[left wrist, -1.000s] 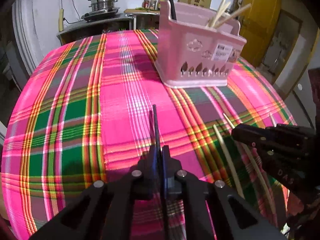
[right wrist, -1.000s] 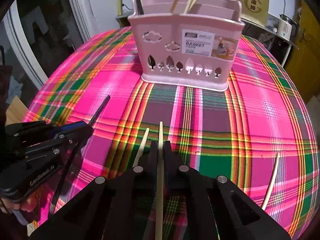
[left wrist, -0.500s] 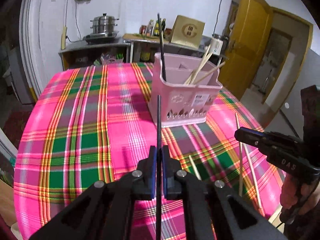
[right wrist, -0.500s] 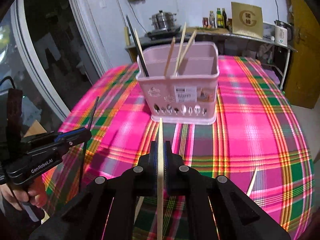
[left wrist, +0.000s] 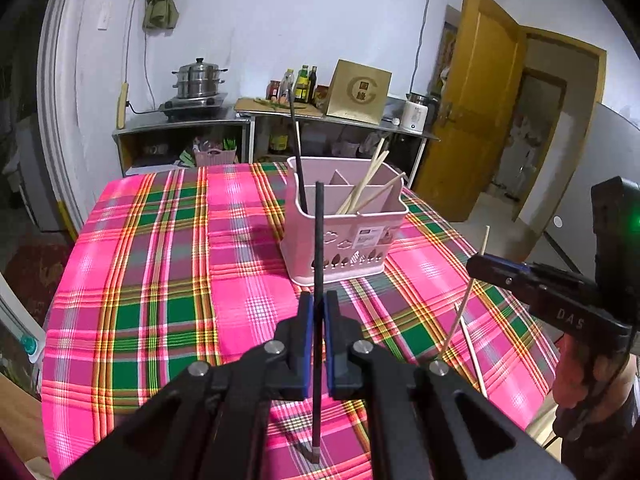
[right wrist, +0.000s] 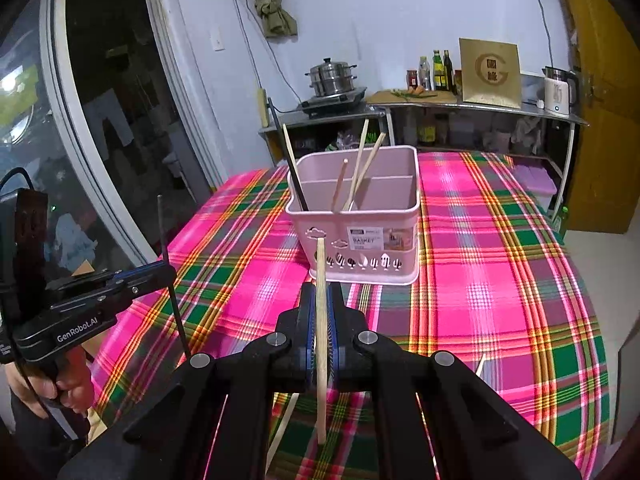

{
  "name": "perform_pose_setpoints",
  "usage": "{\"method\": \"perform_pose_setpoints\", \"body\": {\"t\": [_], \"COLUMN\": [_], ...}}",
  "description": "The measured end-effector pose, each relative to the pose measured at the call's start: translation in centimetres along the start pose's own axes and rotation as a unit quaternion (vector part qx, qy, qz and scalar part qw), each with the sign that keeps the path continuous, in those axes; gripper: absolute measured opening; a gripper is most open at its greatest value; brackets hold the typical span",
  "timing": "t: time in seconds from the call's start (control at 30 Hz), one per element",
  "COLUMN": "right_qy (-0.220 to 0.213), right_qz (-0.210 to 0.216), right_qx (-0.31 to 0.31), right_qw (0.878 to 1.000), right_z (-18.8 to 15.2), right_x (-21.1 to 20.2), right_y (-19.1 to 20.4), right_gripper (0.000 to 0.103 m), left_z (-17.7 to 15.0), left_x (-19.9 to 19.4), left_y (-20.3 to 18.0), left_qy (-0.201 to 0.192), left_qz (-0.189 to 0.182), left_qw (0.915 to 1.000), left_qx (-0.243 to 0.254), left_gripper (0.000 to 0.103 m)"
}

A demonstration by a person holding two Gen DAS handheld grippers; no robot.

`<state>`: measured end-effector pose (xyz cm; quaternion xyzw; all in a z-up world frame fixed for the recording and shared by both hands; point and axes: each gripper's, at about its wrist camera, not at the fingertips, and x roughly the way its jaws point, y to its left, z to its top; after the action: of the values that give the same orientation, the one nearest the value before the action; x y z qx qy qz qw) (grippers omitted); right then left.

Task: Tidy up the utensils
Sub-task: 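Carry both held chopsticks up and lower them into the pink basket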

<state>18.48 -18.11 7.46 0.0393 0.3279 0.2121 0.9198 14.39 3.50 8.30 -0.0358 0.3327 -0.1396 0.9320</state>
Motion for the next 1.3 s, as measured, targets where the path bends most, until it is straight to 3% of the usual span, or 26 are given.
{"method": "perform_pose_setpoints", "body": {"t": [0.63,1.3], "right_qy": [-0.035,-0.094], "right_qz": [-0.010,0.020], "right_qx": [-0.027,-0.045], "right_qw": [0.999,0.994], "right_z": [3.1,13.7], "right_x": [-2.5,-2.0], "right_y": [0.1,1.5], "right_gripper": [0.006,0.005], "left_z": [3.0,15.1], "left_x": [-0.6,-0.2], "left_y": [-0.9,-1.9], "left_qy": [-0.013,-0.053], "left_qz": [-0.006,-0.018], "left_qw": [0.9998,0.9979], "left_qx": [0.015,0.034], "left_gripper": [0.005,0.005]}}
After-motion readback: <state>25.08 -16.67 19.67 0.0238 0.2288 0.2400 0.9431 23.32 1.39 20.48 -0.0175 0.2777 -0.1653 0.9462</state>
